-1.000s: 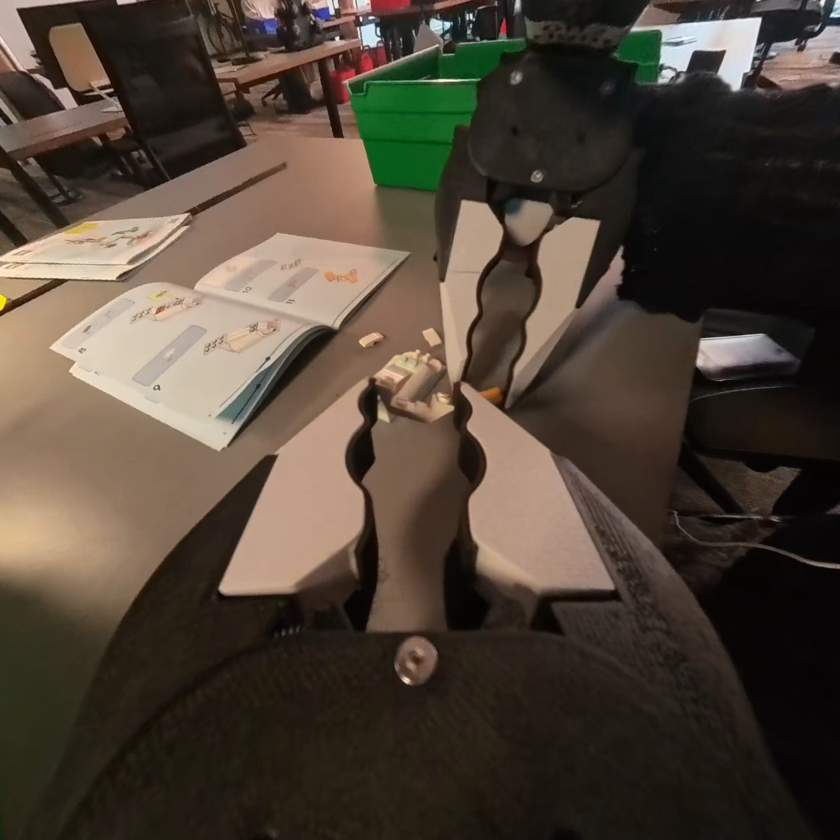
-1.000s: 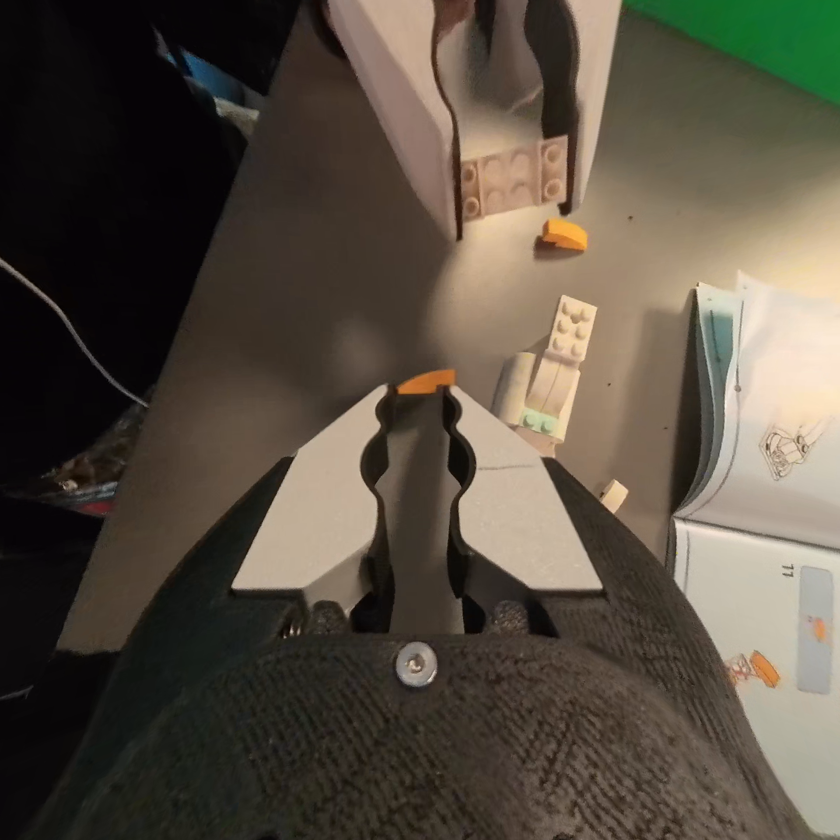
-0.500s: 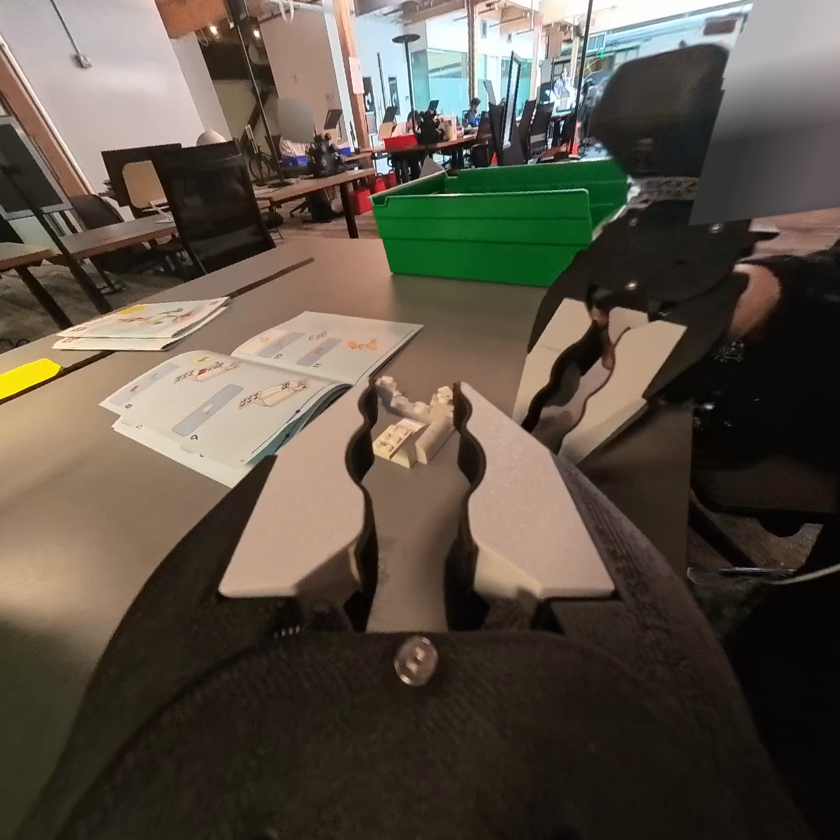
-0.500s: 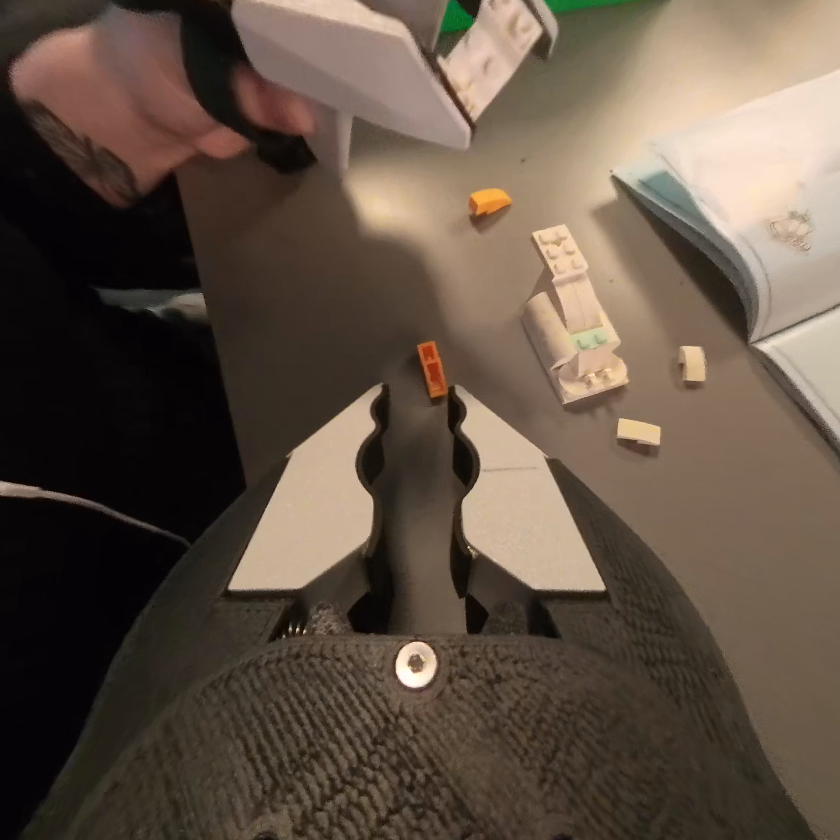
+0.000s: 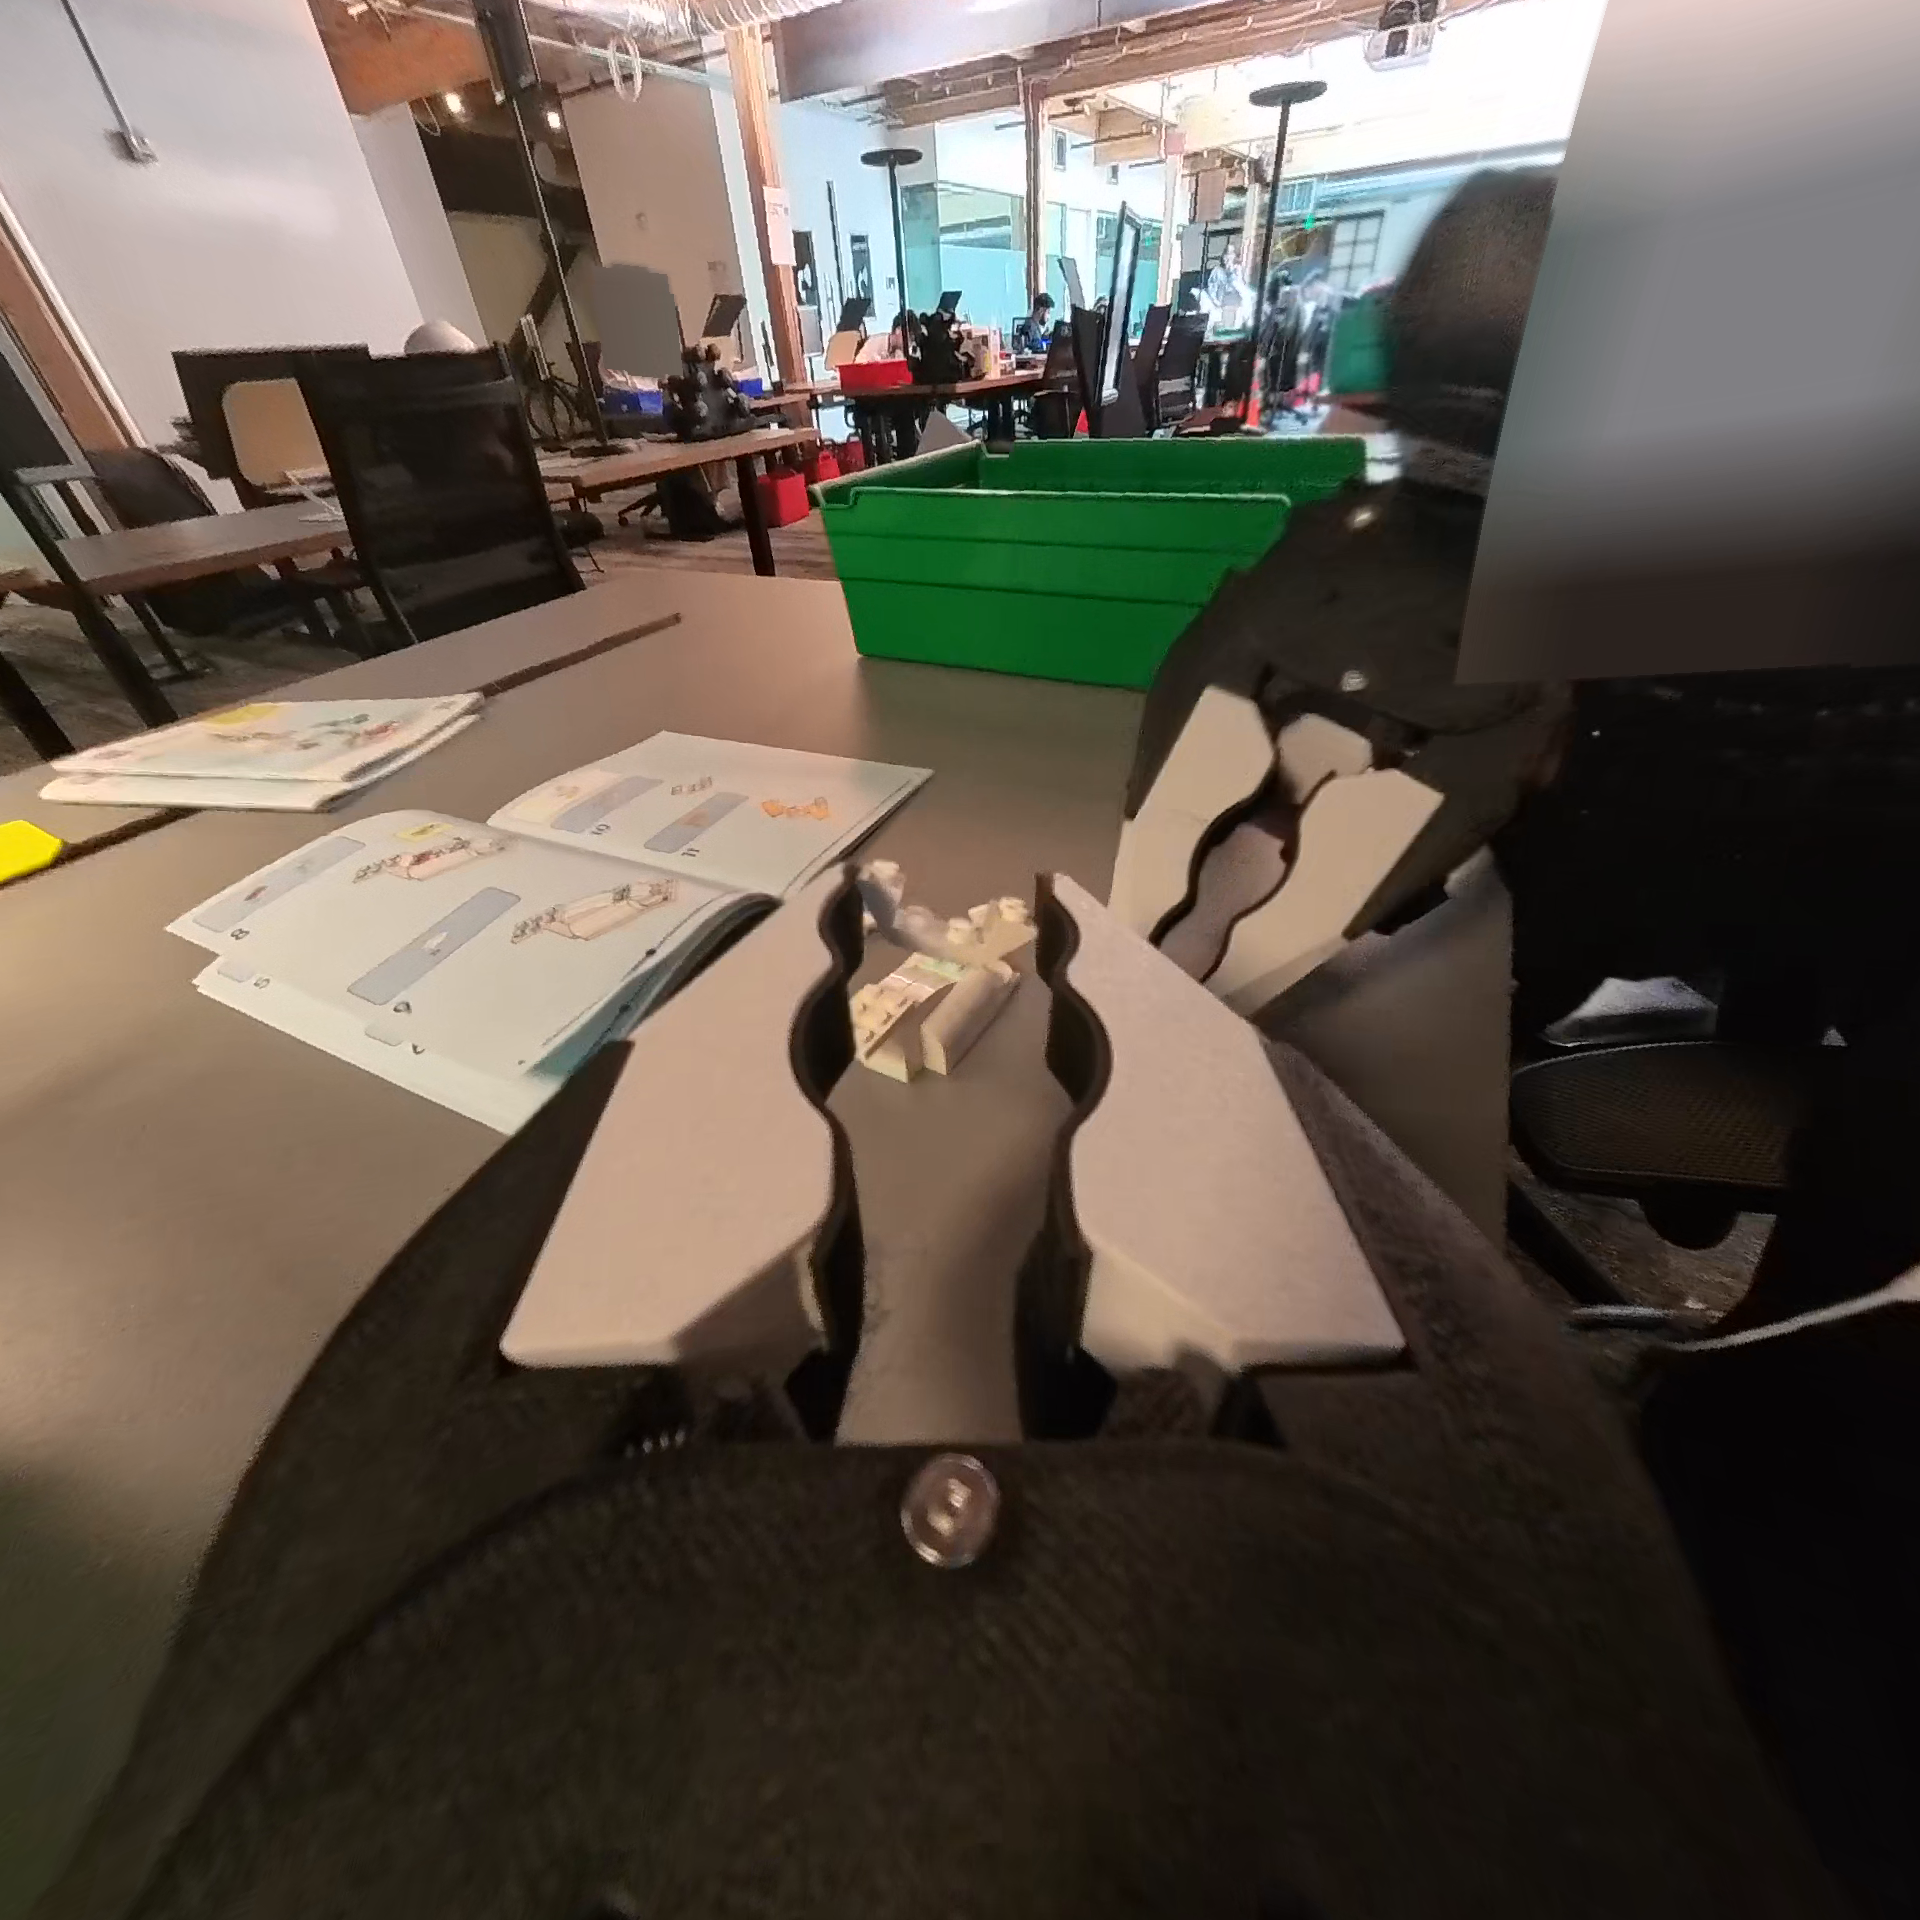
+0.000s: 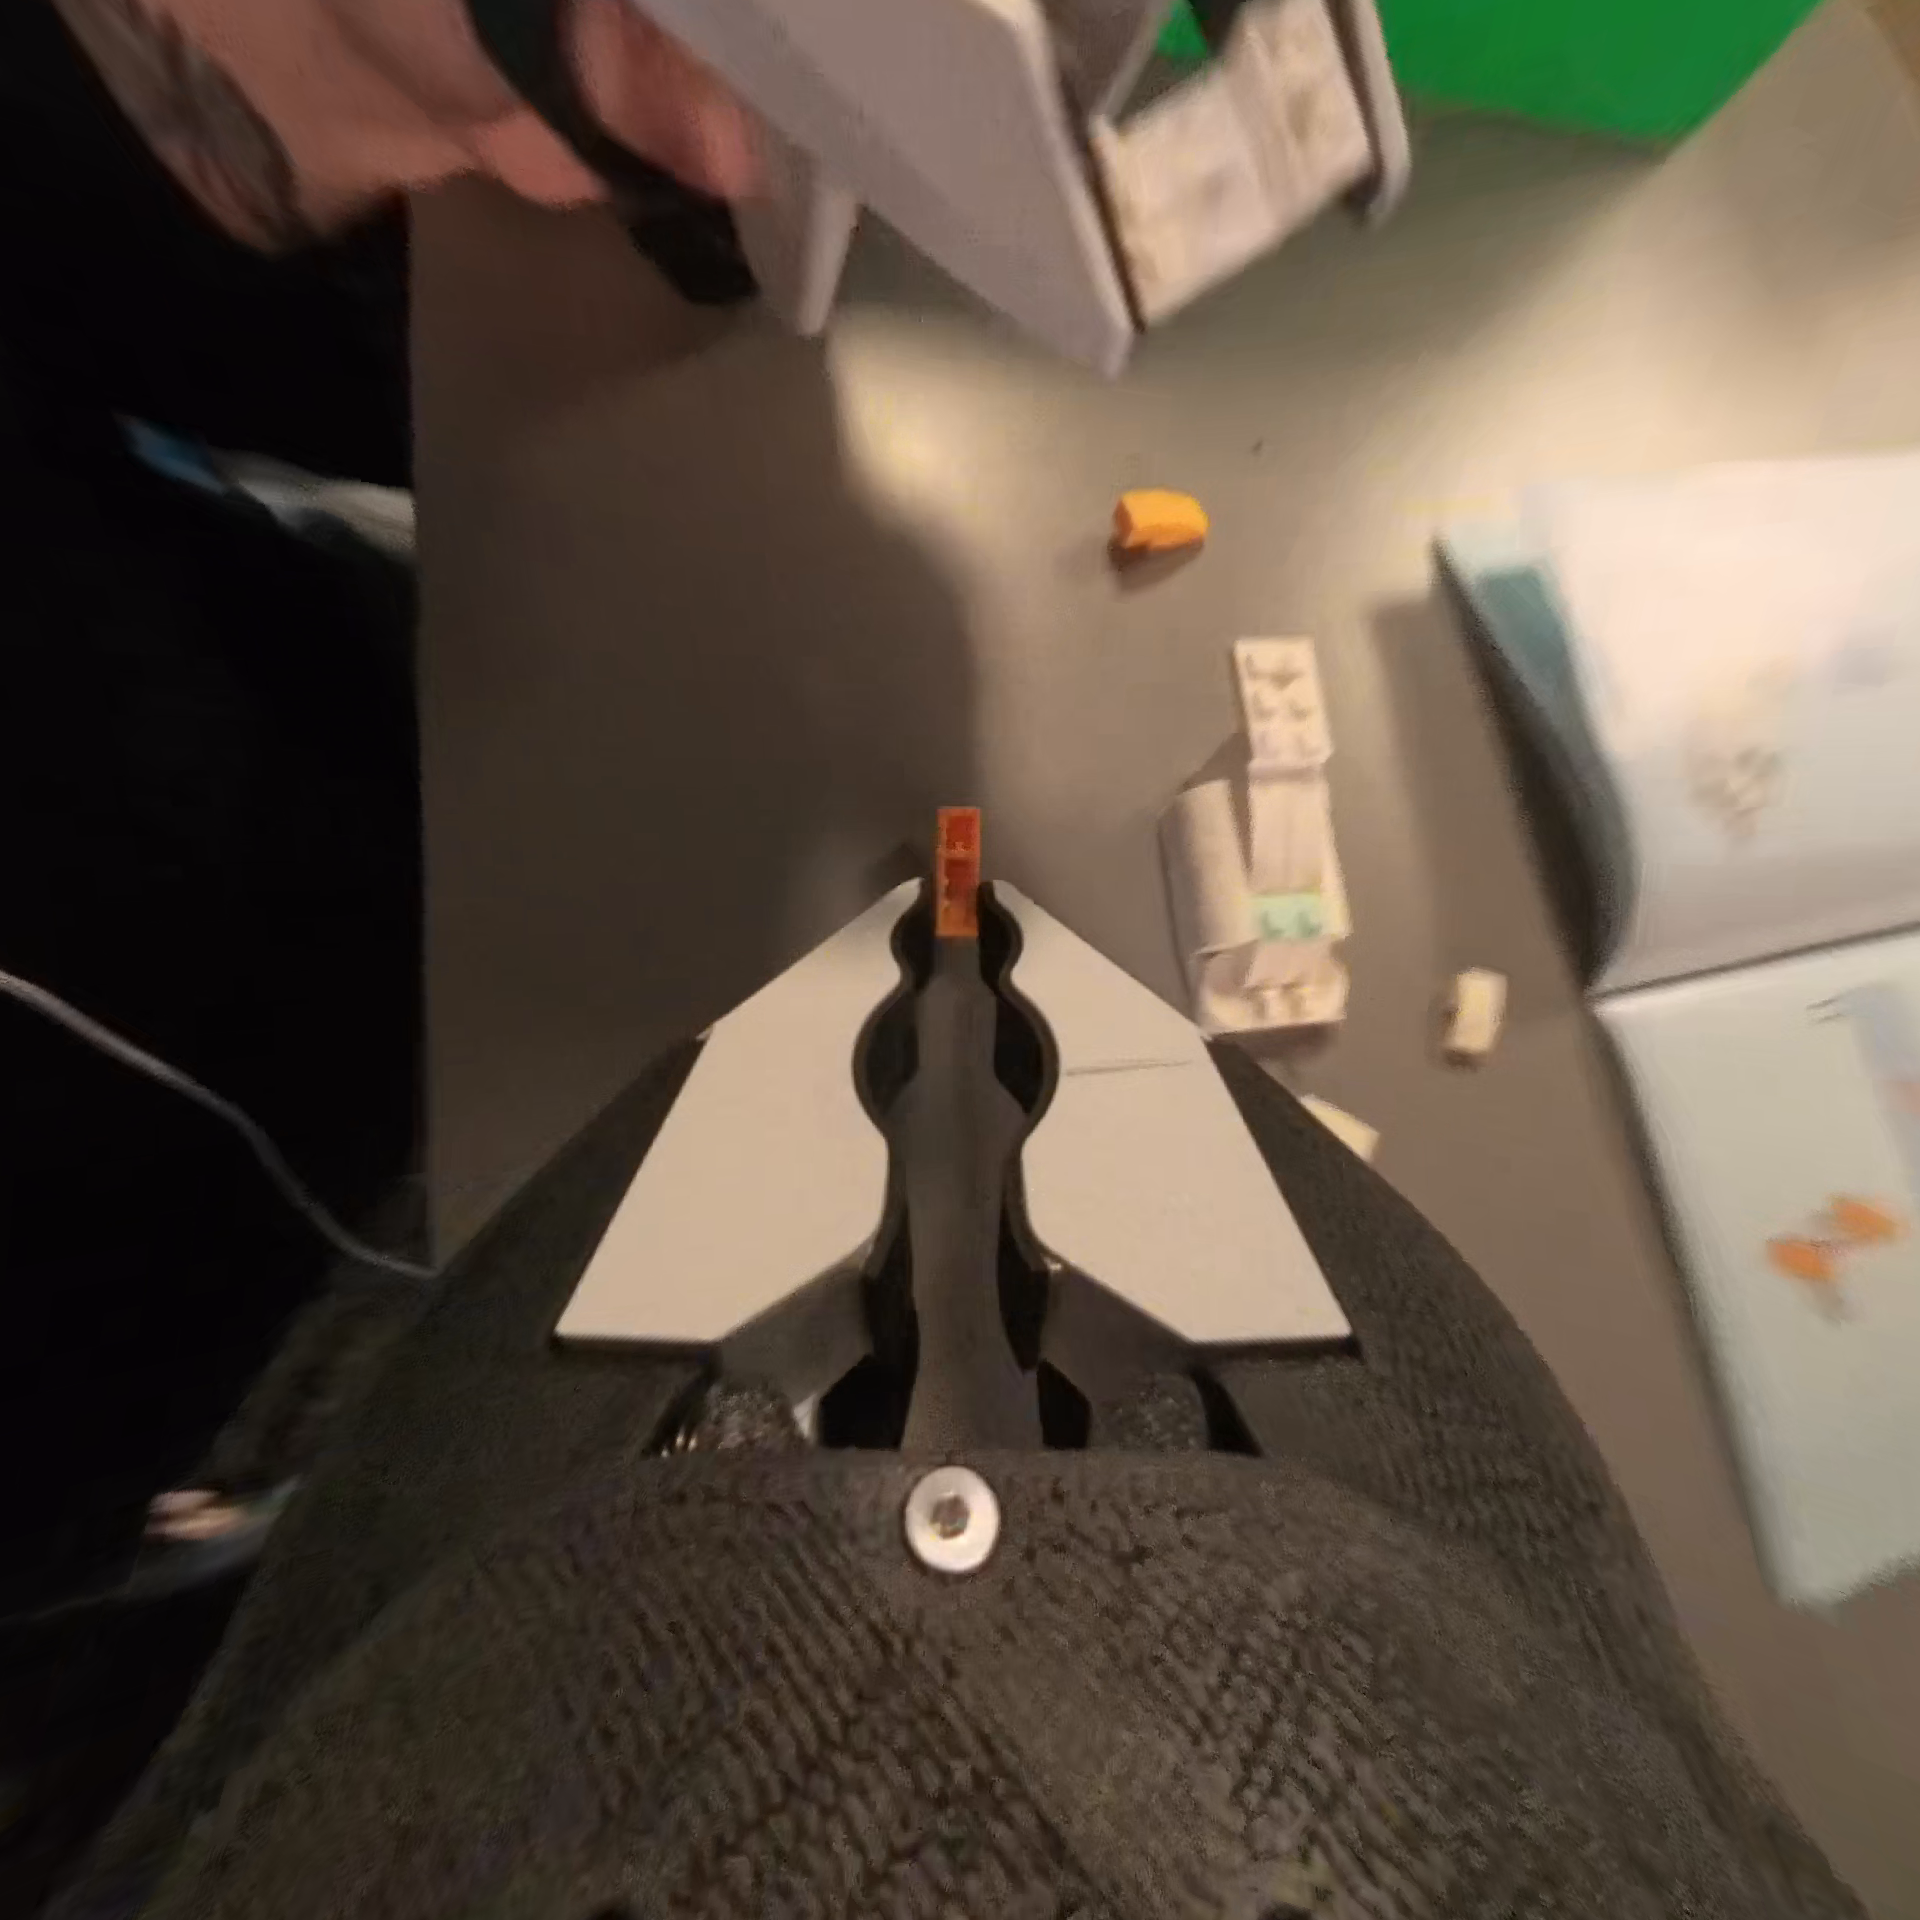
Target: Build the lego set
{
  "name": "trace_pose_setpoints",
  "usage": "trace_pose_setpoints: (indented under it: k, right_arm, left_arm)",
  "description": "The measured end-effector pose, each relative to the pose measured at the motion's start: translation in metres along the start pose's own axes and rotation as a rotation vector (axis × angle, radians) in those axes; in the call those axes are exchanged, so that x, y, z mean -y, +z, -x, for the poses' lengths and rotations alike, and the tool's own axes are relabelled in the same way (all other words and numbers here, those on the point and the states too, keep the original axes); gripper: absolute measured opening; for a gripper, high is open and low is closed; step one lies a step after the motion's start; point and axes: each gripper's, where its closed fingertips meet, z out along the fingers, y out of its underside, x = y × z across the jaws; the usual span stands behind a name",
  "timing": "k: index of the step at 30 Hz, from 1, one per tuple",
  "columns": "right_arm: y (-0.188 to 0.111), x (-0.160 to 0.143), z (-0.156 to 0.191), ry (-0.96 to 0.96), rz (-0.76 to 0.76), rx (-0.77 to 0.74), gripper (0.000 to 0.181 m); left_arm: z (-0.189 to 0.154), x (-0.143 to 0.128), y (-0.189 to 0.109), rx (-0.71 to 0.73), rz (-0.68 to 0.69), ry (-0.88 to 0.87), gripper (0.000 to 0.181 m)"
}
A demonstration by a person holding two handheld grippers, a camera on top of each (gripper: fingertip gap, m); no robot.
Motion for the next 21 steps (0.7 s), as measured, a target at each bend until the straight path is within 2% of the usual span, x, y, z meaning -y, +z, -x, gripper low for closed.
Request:
trace_pose_setpoints:
  k: [2, 6, 9, 12, 17, 21]
  right_arm:
    - [-0.003, 0.008, -0.009, -0.251, -0.008, -0.141, 0.006]
    - [-0.027, 0.043, -0.036, -0.757, -0.06, -0.55, 0.006]
    - [-0.043, 0.068, -0.042, -1.059, -0.108, -0.783, 0.006]
    - [-0.054, 0.09, -0.04, -1.352, -0.14, -0.971, 0.006]
    - [-0.07, 0.118, -0.031, -1.674, -0.18, -1.095, 0.006]
    - [-0.079, 0.136, -0.032, -1.8, -0.164, -1.1, 0.005]
  left_arm:
    - [-0.003, -0.004, 0.002, -0.035, 0.035, -0.045, 0.032]
    - [-0.004, -0.006, 0.007, -0.051, 0.064, -0.135, 0.032]
    - [-0.005, 0.007, 0.005, -0.063, -0.026, -0.232, 0.032]
    - [-0.008, 0.03, 0.0, -0.119, -0.173, -0.386, 0.032]
    - [-0.013, 0.072, -0.023, -0.317, -0.47, -0.635, 0.032]
    - [-0.013, 0.09, -0.033, -0.484, -0.611, -0.847, 0.031]
